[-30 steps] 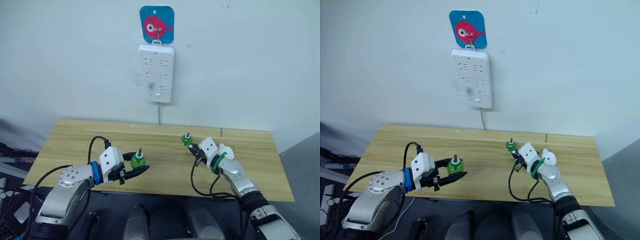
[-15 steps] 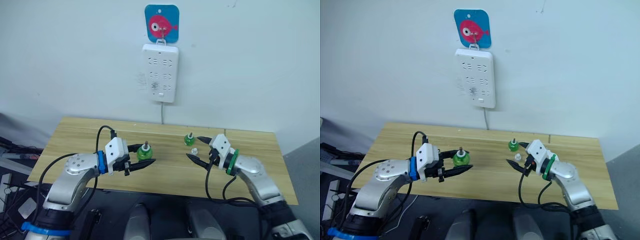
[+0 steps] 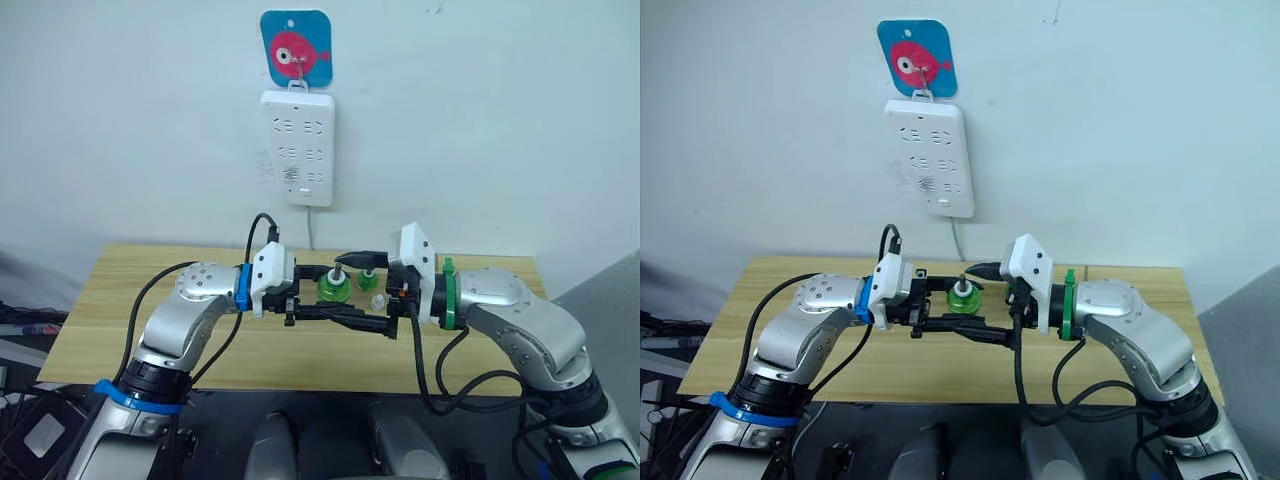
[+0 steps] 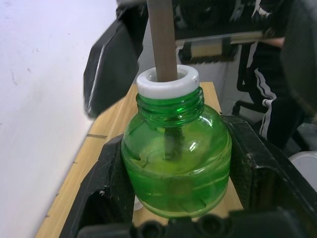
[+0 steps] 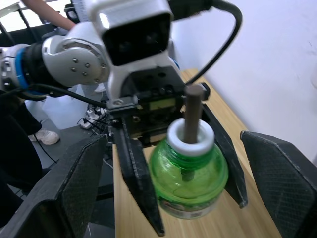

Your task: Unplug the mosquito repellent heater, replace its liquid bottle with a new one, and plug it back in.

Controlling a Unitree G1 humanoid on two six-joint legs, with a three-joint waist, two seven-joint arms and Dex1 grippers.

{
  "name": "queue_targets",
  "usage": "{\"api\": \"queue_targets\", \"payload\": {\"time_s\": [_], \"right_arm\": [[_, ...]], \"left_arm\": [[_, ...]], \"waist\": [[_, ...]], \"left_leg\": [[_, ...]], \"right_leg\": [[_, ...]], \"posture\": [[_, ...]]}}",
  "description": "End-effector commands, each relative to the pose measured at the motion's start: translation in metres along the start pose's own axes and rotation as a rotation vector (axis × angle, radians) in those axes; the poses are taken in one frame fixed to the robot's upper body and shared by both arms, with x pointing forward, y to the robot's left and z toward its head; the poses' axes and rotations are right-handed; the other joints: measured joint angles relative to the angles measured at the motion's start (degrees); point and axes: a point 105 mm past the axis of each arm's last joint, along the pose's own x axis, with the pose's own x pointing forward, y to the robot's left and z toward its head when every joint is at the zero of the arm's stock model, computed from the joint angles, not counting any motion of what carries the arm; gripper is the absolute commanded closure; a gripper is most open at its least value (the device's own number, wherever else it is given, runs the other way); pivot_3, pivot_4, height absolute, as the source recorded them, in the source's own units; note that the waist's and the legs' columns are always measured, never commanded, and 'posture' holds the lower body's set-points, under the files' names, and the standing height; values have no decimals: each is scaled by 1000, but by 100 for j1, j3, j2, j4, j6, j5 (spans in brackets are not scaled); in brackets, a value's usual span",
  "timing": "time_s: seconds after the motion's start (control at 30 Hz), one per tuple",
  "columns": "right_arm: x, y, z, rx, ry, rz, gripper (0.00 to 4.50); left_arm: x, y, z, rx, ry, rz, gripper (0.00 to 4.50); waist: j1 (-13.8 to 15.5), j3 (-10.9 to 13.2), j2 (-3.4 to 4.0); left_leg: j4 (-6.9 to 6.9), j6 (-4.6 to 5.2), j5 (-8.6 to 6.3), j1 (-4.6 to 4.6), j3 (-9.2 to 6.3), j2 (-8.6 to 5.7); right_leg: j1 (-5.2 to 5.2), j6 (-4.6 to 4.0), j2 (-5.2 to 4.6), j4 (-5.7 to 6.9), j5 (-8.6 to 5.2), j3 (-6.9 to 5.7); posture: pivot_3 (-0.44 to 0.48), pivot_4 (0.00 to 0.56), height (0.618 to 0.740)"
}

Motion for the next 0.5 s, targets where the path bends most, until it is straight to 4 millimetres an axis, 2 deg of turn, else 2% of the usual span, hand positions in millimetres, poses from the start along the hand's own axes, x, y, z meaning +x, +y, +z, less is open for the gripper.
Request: {"api": "queue_targets", "payload": {"time_s": [0.03,0.1,0.4,0.5], "right_arm": [[3,2,9,-27,-34,10,0],[3,0,8,-32,-36,7,551],[4,-3,2,-86,-26,0,3674],[4,-3,3,-91,-33,3,3671]], "left_arm": [[3,-2,11,50,-22,-23,2165],[3,-3,12,51,-25,-19,2165],[0,-5,9,42,-26,-15,2165],[-1,-6,8,34,-29,-13,2165]], "waist": [[-18,0,0],[-30,-1,0],[-70,-3,-1],[-71,-3,-1]], "left_leg": [[0,0,0,0,-2,0],[0,0,0,0,-4,0],[2,-1,1,0,-6,0],[2,-1,1,0,-7,0]], "right_leg": [[0,0,0,0,0,-2],[1,0,0,1,0,-3],[2,0,0,2,0,-5],[2,0,0,3,0,-6]], "posture": [[-220,145,732],[-213,143,732],[-200,140,732],[-199,140,732]]}}
